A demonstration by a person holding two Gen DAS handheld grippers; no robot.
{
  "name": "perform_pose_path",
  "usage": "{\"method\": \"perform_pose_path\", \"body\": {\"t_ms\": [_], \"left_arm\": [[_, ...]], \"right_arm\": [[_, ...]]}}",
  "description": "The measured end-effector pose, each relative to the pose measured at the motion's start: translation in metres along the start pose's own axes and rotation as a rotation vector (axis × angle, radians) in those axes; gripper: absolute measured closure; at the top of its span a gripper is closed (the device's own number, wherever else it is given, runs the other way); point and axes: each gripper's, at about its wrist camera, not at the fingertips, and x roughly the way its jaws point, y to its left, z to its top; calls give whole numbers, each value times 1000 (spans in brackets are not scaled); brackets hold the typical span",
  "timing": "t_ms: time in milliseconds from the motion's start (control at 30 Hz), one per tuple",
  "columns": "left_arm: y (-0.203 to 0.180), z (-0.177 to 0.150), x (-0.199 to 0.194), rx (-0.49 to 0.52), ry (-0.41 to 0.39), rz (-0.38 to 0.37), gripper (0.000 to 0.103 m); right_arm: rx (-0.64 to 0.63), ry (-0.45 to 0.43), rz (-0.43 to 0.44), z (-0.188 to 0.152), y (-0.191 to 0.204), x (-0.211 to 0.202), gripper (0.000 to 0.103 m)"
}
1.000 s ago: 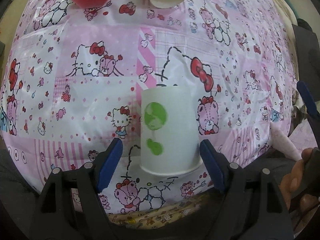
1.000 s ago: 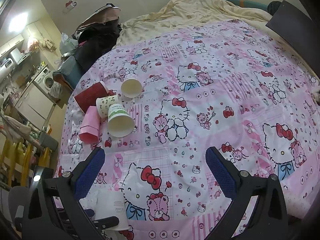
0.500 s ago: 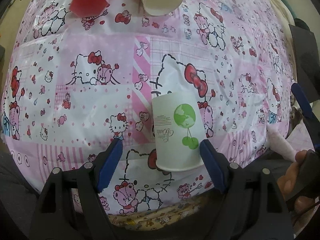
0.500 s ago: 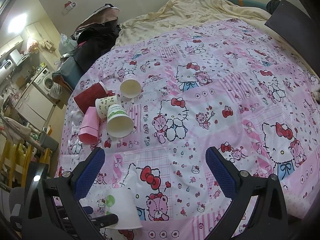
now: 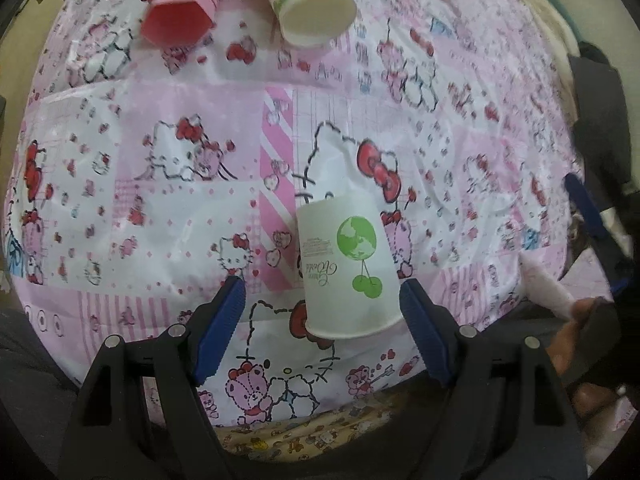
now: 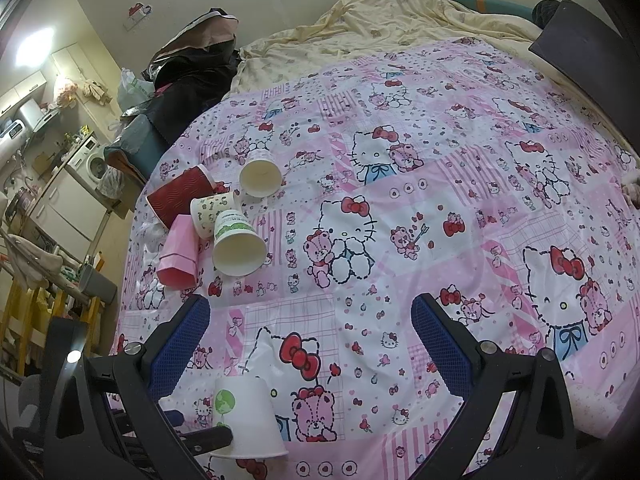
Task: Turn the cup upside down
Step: 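Close the right tool on the white cup while the left tool opens and releases it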
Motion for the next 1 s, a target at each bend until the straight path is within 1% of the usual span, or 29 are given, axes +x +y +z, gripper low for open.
{"method": "perform_pose_path", "body": {"t_ms": [67,133,200,300,333,400,433,467,500,533,600,667,700,767,833,1000], "left_arm": [[7,0,-17,14,-46,12,26],[16,0,-30,36,-94,44,26],[27,-2,-41,60,-138,80,26],[48,-2,-48,78,-188,132,25],[56,-2,-49,81,-204,144,25],[65,-1,-49,94,-220,156,25],[69,0,-49,103,-236,163,25],[72,0,-50,101,-253,166,25],[73,0,-51,98,-268,168,25],[77,0,-51,94,-285,169,25],[81,0,-50,94,-309,170,25],[85,-1,-50,92,-316,161,22],[86,-2,-50,91,-316,156,17],[87,-3,-52,92,-329,144,14],[89,-4,-55,82,-340,132,10],[94,-4,-57,77,-339,118,10]], "right_arm": [[-2,7,4,0,-1,0,0],[0,20,14,0,-4,0,0],[7,53,39,-1,-6,2,0],[7,184,122,-2,-2,13,0],[2,253,166,-3,3,20,0],[-9,337,224,-9,12,27,1],[-28,398,243,-12,20,33,1],[-42,439,260,-15,26,37,4],[-45,467,267,-18,30,41,13],[-51,541,268,-23,37,50,20],[-52,613,265,-29,46,62,28],[-73,665,233,-33,54,76,28],[-80,682,217,-33,56,81,28],[-83,724,167,-35,59,95,28],[-107,763,136,-36,66,107,28],[-133,835,77,-40,76,138,28]]}}
